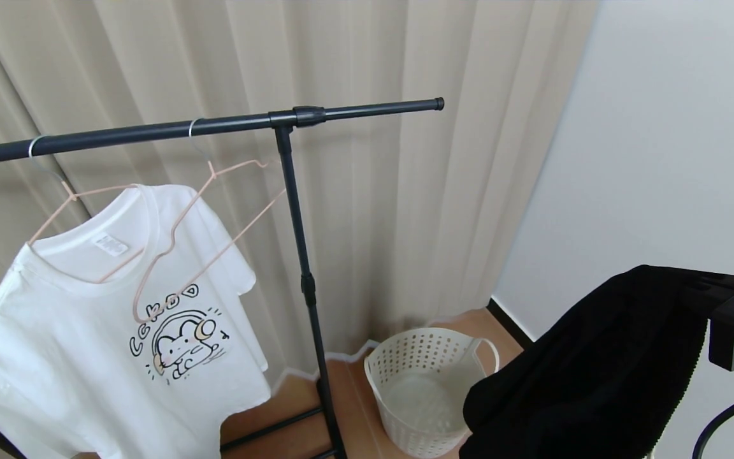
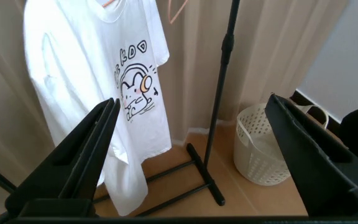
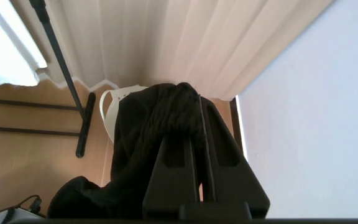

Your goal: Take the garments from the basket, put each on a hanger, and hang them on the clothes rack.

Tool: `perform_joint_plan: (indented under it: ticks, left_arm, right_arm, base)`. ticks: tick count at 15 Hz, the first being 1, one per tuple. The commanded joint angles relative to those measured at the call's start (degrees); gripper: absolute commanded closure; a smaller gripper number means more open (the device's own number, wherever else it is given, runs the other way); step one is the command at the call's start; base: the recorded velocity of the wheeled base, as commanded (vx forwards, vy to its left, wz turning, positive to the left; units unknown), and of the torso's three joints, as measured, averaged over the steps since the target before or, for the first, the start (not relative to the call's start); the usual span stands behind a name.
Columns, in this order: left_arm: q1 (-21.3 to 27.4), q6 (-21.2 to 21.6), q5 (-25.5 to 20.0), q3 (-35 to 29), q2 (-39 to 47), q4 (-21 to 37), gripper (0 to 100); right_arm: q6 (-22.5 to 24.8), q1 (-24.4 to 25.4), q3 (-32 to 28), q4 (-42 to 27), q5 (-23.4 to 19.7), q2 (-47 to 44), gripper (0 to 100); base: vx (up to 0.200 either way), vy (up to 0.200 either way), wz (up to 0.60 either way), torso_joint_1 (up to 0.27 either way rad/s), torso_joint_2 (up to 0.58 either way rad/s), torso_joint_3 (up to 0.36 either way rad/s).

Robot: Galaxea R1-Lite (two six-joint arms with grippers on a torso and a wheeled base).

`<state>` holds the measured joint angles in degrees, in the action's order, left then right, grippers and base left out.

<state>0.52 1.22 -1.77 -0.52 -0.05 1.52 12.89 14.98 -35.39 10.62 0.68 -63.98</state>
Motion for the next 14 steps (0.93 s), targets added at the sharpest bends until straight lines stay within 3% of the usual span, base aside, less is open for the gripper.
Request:
perform_joint_plan:
  ticks: [1, 10, 14]
  left_arm:
    - [0.0, 0.01, 0.01, 0.0, 0.05, -0.03, 0]
    - [0.0, 0.1, 0.01, 0.0, 0.05, -0.03, 0]
    - [0.0, -0.08, 0.1, 0.08, 0.05, -0.03, 0]
  right_arm:
    - [0.03, 0.05, 0.15, 0.02, 0.02, -0.01, 100]
    - [0.12, 0.13, 0.23, 0.19, 0.11, 0.08, 100]
    - [0.12, 2.16, 3.13, 7.4, 0.11, -0.36, 100]
  base:
    - [0.0, 0.0, 0.0, 0.246, -0.59, -0.354]
    - [0.0, 0.0, 0.0, 0.172, -0.39, -0.227]
    - [0.0, 0.0, 0.0, 0.026, -0.06, -0.03]
